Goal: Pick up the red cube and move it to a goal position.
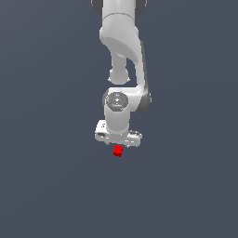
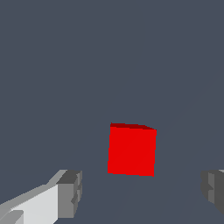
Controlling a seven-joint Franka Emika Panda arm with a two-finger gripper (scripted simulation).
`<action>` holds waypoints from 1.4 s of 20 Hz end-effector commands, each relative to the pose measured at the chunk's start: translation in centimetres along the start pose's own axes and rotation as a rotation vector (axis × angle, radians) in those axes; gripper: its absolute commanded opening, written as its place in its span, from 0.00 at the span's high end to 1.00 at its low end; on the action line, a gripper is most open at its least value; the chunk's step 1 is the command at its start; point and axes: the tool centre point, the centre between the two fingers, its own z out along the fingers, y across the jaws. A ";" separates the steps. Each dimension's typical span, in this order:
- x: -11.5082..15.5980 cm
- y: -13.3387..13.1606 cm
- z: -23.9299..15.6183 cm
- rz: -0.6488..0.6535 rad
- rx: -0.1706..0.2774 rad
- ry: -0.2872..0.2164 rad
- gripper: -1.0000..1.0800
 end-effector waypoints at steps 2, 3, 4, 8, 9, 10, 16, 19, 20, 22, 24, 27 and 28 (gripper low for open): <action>0.5 -0.1 2.2 0.030 -0.001 -0.003 0.04; 0.6 -0.2 2.7 0.036 -0.001 -0.004 0.04; 0.7 -0.2 3.2 0.042 -0.001 -0.005 0.04; 1.0 -0.3 4.5 0.059 -0.001 -0.007 0.04; 1.1 -0.3 4.7 0.062 -0.001 -0.008 0.04; 1.1 -0.3 4.8 0.063 -0.001 -0.008 0.04; 1.2 -0.3 4.9 0.066 -0.001 -0.009 1.00; 1.2 -0.3 4.9 0.066 -0.001 -0.009 1.00; 1.2 -0.3 4.9 0.066 -0.001 -0.009 1.00; 1.2 -0.3 4.9 0.066 -0.001 -0.009 1.00; 1.2 -0.3 4.9 0.065 -0.001 -0.009 1.00; 1.1 -0.3 4.8 0.065 -0.001 -0.009 1.00; 1.0 -0.3 4.6 0.065 -0.001 -0.009 1.00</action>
